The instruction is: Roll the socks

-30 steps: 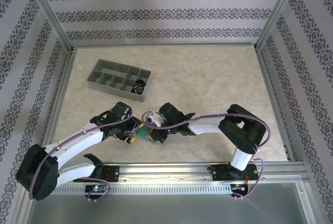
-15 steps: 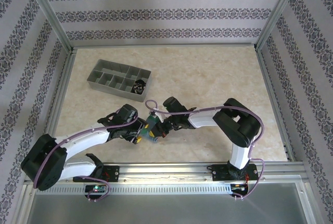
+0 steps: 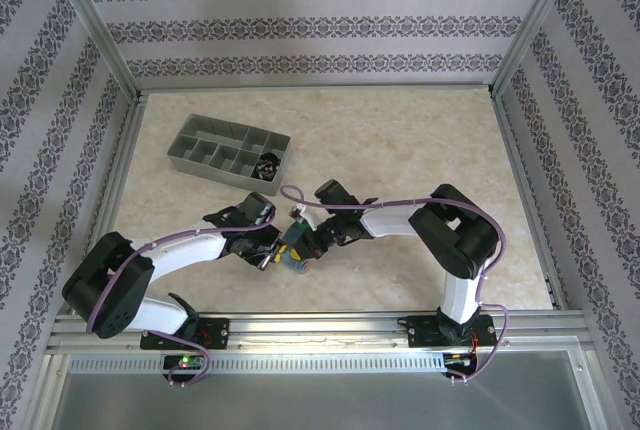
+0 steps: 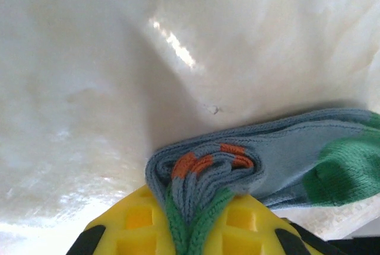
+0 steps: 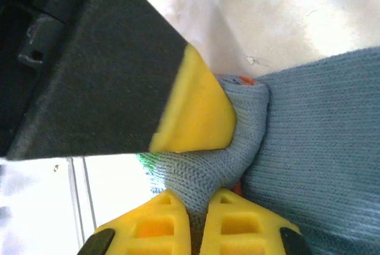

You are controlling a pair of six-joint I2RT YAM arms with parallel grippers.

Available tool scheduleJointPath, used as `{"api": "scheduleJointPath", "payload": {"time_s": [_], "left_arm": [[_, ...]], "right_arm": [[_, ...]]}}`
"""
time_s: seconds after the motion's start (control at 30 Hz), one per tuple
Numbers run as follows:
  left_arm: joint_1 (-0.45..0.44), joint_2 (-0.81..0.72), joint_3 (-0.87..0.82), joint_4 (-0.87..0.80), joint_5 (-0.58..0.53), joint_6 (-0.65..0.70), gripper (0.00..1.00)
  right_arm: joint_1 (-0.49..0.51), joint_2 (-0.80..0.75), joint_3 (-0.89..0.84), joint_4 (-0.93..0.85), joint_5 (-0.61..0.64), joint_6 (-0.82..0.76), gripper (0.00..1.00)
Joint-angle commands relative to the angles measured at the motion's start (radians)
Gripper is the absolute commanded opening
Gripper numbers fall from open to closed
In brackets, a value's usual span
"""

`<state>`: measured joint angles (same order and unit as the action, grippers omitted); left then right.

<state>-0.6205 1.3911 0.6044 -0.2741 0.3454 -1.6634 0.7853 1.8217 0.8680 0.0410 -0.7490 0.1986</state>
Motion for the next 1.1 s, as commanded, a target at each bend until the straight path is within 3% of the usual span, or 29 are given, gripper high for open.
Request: {"api": "scheduleJointPath", "payload": {"time_s": [0.0, 0.1, 0.17, 0.37, 0.53, 0.67, 0.83, 0.93, 1.03, 1.07], "left_arm": [[-0.019, 0.030, -0.043, -0.317, 0.017, -0.045, 0.00], [-0.019, 0.022, -0.013, -0.380, 0.000, -0.079, 0.00], [-0.019, 0.042, 0.011, -0.396, -0.002, -0.086, 0.00], [-0.018, 0.121, 0.082, -0.435, -0.021, -0.042, 0.00], [-0.016, 0.138, 0.093, -0.436, -0.020, -0.036, 0.00], [-0.015, 0.141, 0.095, -0.435, -0.014, -0.027, 0.00], [-0.012, 0.131, 0.092, -0.432, -0.015, -0.026, 0.00], [-0.009, 0.118, 0.093, -0.430, -0.019, -0.020, 0.00], [-0.003, 0.081, 0.099, -0.433, -0.033, -0.008, 0.02], [0.001, 0.063, 0.102, -0.433, -0.042, -0.001, 0.07]], "right_arm": [[0.035, -0.104, -0.092, -0.122, 0.314, -0.136, 0.23], [0.140, -0.319, -0.182, -0.032, 0.513, -0.221, 0.43], [0.224, -0.399, -0.207, -0.031, 0.651, -0.257, 0.49], [0.452, -0.393, -0.180, -0.076, 0.982, -0.337, 0.54], [0.549, -0.276, -0.085, -0.082, 1.200, -0.435, 0.55], [0.579, -0.195, -0.026, -0.075, 1.242, -0.505, 0.55], [0.584, -0.101, 0.007, -0.115, 1.246, -0.484, 0.54], [0.559, -0.032, 0.034, -0.165, 1.239, -0.442, 0.46], [0.531, 0.002, 0.048, -0.230, 1.211, -0.376, 0.15], [0.518, 0.003, 0.047, -0.257, 1.183, -0.346, 0.08]]}}
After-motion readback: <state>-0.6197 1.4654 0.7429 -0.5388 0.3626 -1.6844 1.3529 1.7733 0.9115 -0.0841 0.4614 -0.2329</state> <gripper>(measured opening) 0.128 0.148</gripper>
